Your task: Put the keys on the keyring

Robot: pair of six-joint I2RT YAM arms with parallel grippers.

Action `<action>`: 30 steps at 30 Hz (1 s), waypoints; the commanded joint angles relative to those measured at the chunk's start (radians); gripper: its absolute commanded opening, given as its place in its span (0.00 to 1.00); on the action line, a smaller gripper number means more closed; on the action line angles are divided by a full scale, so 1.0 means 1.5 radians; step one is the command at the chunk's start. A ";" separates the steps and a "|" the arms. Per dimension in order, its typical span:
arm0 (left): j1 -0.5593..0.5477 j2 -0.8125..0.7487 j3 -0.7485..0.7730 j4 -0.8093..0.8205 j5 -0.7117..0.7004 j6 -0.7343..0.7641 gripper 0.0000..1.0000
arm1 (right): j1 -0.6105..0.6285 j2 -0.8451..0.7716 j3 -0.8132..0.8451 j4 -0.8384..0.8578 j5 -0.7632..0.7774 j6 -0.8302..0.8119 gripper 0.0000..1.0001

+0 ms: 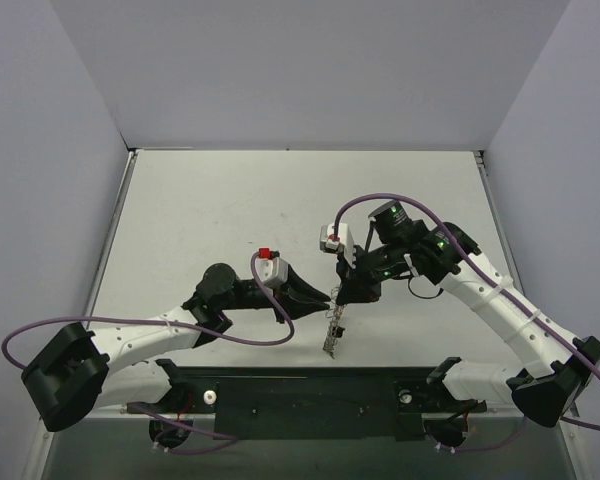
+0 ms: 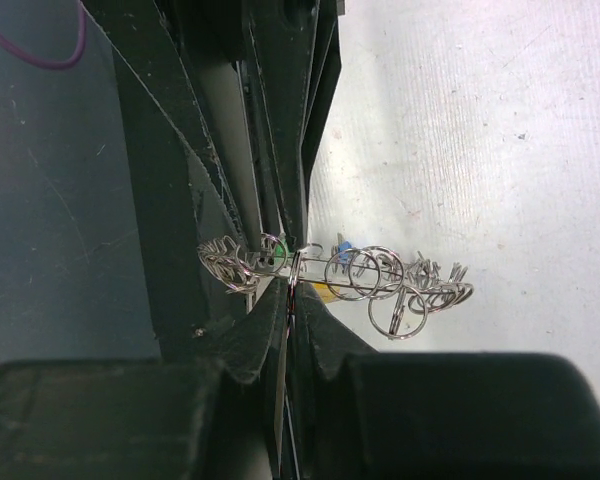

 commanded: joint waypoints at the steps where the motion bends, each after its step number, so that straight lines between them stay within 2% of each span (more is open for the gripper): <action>1: -0.007 -0.035 0.022 -0.060 -0.085 0.082 0.29 | 0.011 0.002 0.024 0.008 -0.018 0.010 0.00; 6: -0.007 -0.041 0.018 -0.056 -0.095 0.082 0.30 | 0.014 0.002 0.020 0.010 -0.018 0.010 0.00; 16: -0.008 -0.026 0.015 -0.003 -0.020 0.051 0.29 | 0.015 0.005 0.022 0.021 -0.008 0.019 0.00; 30: -0.009 -0.019 0.019 -0.007 -0.030 0.049 0.29 | 0.019 0.009 0.018 0.042 -0.012 0.034 0.00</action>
